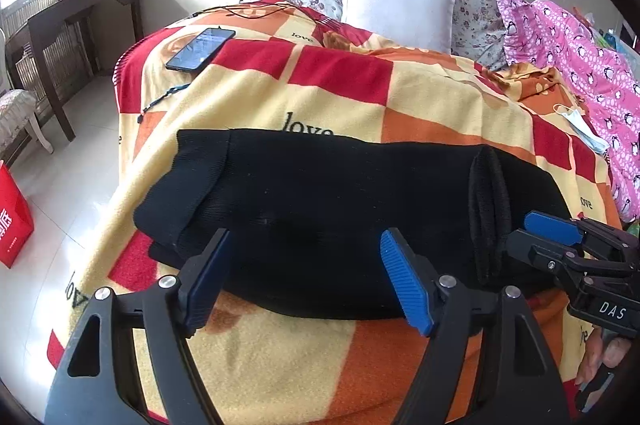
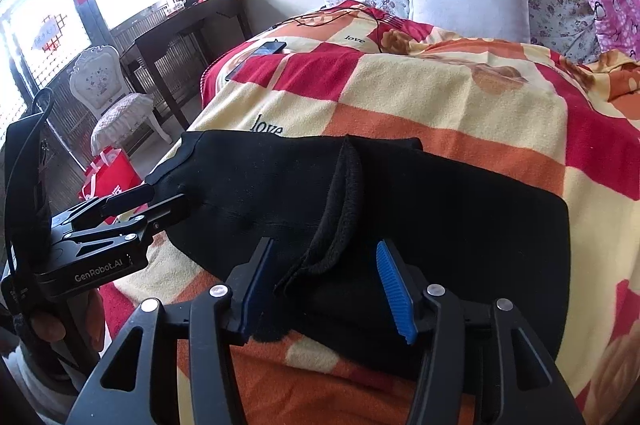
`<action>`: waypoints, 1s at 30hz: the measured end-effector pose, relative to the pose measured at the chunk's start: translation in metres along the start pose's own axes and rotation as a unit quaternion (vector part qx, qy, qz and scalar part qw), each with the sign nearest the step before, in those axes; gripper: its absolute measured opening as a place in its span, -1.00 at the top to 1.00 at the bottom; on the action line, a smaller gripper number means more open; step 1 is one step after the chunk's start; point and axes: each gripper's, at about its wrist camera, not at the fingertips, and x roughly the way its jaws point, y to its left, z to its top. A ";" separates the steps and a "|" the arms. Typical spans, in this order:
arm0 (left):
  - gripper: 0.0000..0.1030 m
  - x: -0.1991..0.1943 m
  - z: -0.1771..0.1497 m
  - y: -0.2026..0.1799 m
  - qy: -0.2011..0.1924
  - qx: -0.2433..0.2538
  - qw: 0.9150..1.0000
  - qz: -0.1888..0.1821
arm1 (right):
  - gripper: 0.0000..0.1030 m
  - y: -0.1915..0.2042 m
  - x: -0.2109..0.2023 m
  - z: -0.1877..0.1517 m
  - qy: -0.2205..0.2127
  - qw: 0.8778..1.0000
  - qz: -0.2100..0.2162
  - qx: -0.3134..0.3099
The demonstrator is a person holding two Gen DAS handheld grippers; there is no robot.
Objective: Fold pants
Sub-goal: 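Grasp the folded pants edge with the right gripper and lift it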
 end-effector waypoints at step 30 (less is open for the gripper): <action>-0.57 0.035 0.020 -0.063 0.040 0.029 0.993 -0.112 | 0.87 -0.041 -0.022 0.018 -0.054 0.997 0.009 0.047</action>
